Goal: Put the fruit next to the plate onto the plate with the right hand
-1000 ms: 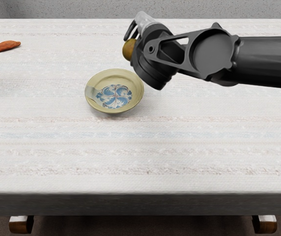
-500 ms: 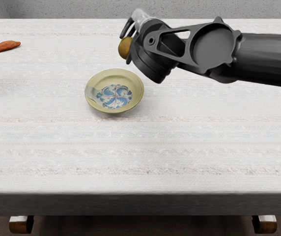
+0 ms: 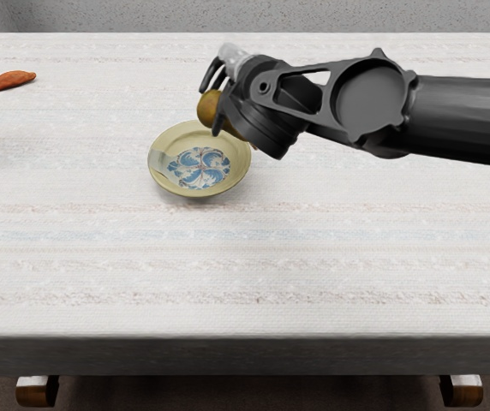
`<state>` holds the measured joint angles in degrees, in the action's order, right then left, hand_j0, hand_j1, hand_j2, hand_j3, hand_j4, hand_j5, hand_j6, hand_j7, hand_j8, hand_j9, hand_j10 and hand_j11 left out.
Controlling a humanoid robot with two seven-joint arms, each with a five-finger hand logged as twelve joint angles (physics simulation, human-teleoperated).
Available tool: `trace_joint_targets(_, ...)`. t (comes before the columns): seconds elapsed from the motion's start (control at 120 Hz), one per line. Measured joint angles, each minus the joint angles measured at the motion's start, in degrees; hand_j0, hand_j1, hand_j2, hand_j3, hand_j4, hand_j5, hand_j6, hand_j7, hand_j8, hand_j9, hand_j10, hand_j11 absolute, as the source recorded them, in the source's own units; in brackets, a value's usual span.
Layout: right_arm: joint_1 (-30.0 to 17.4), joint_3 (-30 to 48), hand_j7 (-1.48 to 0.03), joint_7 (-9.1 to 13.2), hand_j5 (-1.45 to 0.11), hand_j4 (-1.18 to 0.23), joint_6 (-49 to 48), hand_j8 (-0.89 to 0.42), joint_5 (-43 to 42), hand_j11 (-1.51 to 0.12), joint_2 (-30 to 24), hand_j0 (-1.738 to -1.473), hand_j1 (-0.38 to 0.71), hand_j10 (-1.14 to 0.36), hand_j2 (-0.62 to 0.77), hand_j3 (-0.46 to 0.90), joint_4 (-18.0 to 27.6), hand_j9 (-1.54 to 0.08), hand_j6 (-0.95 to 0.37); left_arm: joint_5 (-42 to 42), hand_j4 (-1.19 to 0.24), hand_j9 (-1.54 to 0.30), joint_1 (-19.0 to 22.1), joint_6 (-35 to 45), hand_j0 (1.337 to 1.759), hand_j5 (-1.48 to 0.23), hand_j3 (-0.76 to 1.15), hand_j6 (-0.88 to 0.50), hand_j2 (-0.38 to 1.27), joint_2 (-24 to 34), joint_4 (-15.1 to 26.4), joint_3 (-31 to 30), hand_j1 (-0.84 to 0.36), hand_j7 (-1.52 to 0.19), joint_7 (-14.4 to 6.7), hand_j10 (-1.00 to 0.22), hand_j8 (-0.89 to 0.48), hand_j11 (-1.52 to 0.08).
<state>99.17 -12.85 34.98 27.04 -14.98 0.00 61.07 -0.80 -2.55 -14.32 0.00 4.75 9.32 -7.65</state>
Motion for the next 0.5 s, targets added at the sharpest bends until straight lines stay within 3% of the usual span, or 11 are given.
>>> trace_joint_targets(0.5, -2.2, 3.0, -1.13, 0.0, -1.19, -0.85, -2.1, -0.4, -4.4, -1.18, 0.0, -1.657, 0.27, -0.71, 0.6, 0.0, 1.0, -1.18, -0.44, 0.0, 0.0, 0.0, 0.1, 0.0, 1.658, 0.0, 0.0, 0.0, 0.0, 0.0, 0.0, 0.0, 0.35, 0.0, 0.0, 0.0, 0.0, 0.0)
